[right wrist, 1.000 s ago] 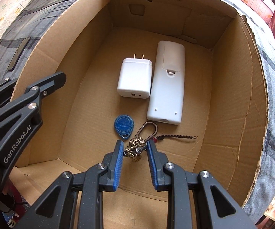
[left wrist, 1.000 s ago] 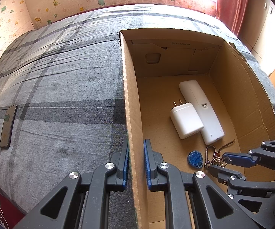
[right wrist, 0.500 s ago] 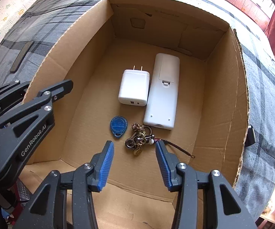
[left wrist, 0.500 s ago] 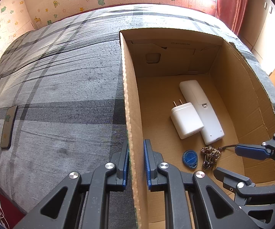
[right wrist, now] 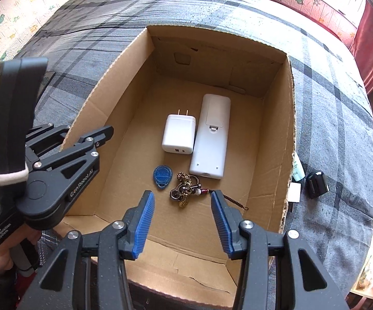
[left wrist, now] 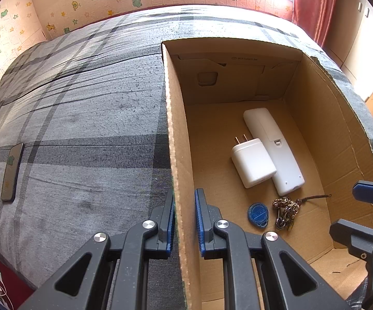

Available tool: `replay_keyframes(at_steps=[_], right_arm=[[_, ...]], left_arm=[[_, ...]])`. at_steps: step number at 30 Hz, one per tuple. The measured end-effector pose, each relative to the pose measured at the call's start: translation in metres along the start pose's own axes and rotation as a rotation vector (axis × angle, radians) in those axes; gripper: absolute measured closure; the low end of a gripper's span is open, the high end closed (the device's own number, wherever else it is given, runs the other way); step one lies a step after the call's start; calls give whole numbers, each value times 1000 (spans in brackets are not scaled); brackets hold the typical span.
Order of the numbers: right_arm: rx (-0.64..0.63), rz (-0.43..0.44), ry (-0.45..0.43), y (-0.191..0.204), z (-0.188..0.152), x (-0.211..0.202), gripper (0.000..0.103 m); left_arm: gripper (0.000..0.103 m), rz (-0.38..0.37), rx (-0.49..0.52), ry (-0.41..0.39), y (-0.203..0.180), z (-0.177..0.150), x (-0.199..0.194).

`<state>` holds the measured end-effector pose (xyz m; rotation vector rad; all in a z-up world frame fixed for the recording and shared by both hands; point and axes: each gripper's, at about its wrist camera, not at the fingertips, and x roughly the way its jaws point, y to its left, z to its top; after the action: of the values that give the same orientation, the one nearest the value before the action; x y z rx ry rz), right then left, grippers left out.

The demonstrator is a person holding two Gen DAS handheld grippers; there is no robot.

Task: Organize rigid objects
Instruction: 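Open the right gripper and move it out of the box to the items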

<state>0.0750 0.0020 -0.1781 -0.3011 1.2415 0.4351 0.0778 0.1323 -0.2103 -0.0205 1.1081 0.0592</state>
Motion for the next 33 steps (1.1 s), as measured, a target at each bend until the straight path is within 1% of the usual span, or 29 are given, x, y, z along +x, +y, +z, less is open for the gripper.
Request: replay_keyframes(at_steps=[5,8,10,17,20,22,29,33], right_arm=[[16,-11,-52,-6,4,-21,50],[31,-16,-78,-13,4,-33,45],[39,-19,-91,-18,4,-41,38],[95,-50,-136,-45,0,-63,23],[121,-68,-150,-60,-2,-70,13],[138,-77,-161,-70,-3,-73,3],[193,-125,-170,-104,-4,-77,1],[229,-139,-185,-125,-6,-73,1]], left_arm=[[88,0,0,-1,0,0,0],[88,-1,-1,0,0,0,0],[88,0,0,0,0,0,0],[88,1,1,0,0,0,0],[88,1,1,0,0,0,0],[88,1,1,0,0,0,0],[88,1,1,0,0,0,0],[88,1,1,0,0,0,0]])
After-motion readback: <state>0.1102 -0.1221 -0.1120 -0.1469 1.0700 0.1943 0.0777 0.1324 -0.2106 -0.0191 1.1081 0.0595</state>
